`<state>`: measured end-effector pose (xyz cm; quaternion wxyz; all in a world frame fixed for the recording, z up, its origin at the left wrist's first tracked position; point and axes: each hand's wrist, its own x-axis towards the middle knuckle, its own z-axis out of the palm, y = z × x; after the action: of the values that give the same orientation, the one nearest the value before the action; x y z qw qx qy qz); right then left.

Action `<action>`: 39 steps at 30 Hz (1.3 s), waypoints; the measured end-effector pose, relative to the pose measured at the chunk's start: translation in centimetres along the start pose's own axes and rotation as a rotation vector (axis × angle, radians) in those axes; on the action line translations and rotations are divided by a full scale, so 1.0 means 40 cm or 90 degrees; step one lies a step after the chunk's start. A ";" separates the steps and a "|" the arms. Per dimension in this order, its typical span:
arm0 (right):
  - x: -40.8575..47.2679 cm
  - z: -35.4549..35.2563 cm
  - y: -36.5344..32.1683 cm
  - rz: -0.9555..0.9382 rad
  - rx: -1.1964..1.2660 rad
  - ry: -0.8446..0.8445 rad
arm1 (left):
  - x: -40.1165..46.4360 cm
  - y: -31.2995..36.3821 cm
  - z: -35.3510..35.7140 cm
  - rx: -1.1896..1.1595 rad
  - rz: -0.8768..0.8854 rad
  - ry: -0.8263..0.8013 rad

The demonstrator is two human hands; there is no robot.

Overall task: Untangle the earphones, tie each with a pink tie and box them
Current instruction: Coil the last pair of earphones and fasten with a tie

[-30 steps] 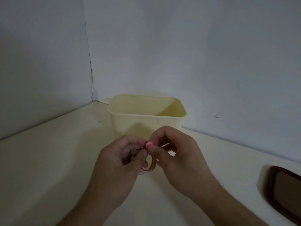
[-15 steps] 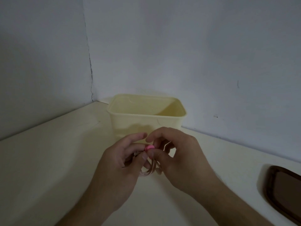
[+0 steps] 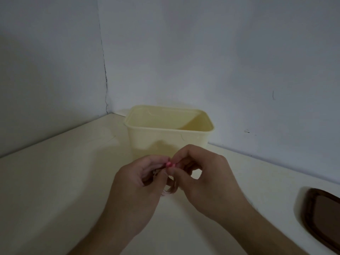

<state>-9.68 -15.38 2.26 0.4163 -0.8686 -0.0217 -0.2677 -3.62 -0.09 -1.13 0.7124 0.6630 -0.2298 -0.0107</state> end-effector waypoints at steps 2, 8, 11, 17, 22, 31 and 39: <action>0.000 -0.002 -0.002 -0.003 -0.005 -0.027 | 0.001 -0.001 -0.002 -0.004 -0.002 0.008; 0.004 0.000 0.008 -0.024 -0.065 0.011 | -0.003 0.005 -0.002 -0.001 0.022 -0.017; 0.008 -0.003 0.015 -0.012 -0.074 0.002 | -0.003 0.000 0.000 0.016 0.024 -0.013; 0.016 -0.005 0.025 0.118 0.138 -0.012 | -0.002 -0.005 0.008 0.024 0.059 -0.006; 0.018 -0.006 0.026 0.172 0.250 0.014 | 0.002 -0.014 0.005 0.065 0.074 -0.014; 0.020 -0.009 0.020 0.158 0.136 -0.015 | 0.000 -0.017 -0.003 0.033 0.092 0.013; 0.022 -0.018 0.012 0.149 0.176 0.017 | 0.009 -0.009 -0.003 0.036 0.110 -0.006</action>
<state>-9.13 -16.38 2.70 0.5604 -0.7962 0.0484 -0.2231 -3.15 -0.15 -1.37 0.6905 0.6606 -0.2894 0.0542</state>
